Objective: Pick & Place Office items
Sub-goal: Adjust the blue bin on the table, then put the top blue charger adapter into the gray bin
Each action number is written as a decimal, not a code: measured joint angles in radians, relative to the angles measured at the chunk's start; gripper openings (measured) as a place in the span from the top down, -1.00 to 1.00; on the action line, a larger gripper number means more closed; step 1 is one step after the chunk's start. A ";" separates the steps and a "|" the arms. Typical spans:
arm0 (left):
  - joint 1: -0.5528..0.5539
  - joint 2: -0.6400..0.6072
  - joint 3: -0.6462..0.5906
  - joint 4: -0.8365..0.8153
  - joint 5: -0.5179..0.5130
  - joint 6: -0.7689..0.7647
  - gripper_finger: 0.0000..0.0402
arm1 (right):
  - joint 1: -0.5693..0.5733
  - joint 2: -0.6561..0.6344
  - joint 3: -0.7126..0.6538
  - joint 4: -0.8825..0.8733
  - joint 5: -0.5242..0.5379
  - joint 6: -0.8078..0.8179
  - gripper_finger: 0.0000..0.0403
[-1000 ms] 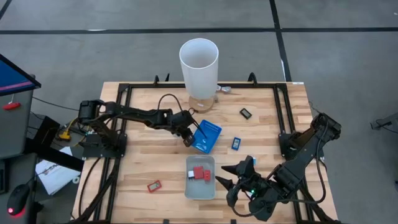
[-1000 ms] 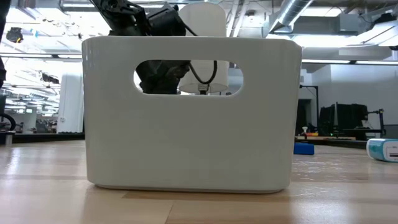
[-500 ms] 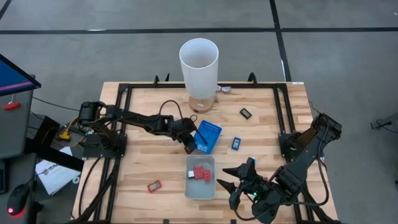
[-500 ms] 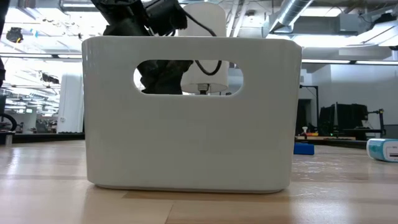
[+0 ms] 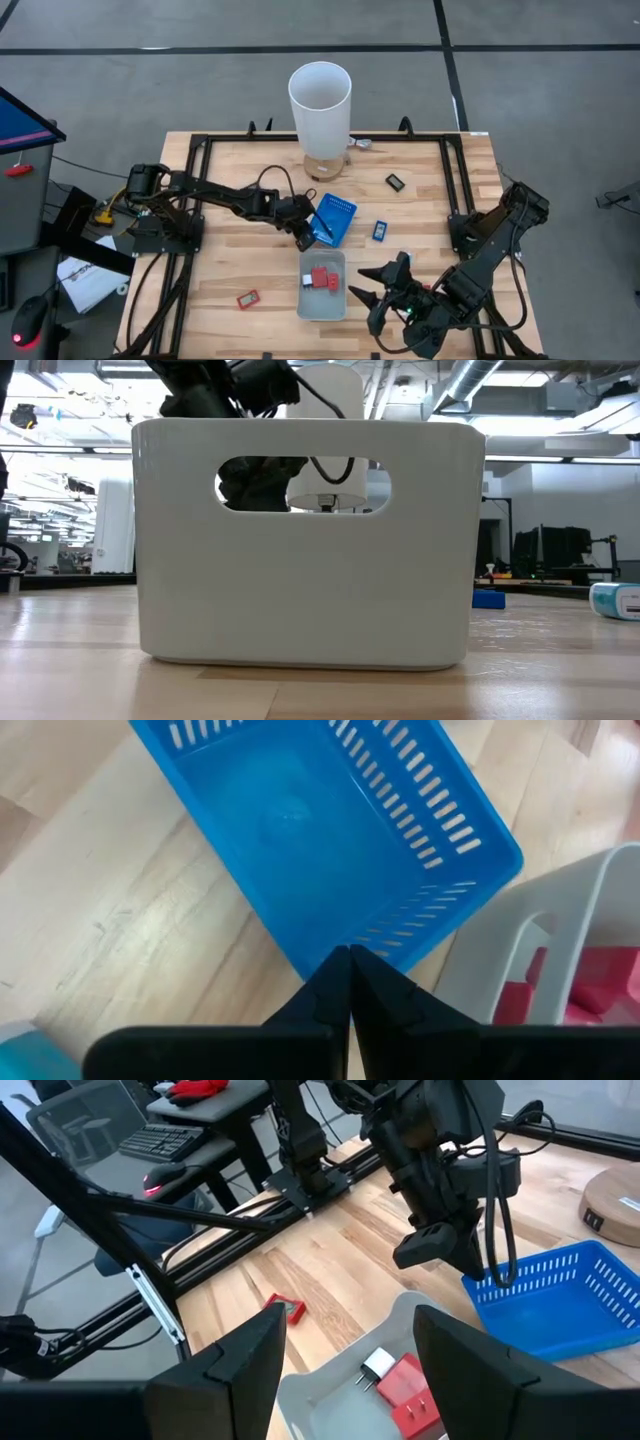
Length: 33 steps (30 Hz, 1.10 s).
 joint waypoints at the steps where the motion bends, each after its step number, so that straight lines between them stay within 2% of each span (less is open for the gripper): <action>1: -0.005 0.000 0.000 0.000 0.000 -0.002 1.00 | 0.003 0.000 0.000 0.000 0.000 -0.002 -0.06; 12: -0.058 0.000 0.000 -0.034 -0.004 -0.060 1.00 | 0.030 0.000 0.000 -0.002 0.035 0.001 -0.06; 24: -0.127 0.000 0.000 0.029 -0.011 -0.179 1.00 | 0.051 0.000 0.000 -0.002 0.048 0.013 -0.06; 29: -0.130 -0.003 0.000 0.028 -0.048 -0.182 1.00 | 0.063 0.000 0.000 -0.003 0.048 0.023 -0.06; 33: -0.128 -0.068 0.000 0.002 -0.124 -0.154 1.00 | 0.072 0.000 0.000 -0.010 0.050 0.047 -0.06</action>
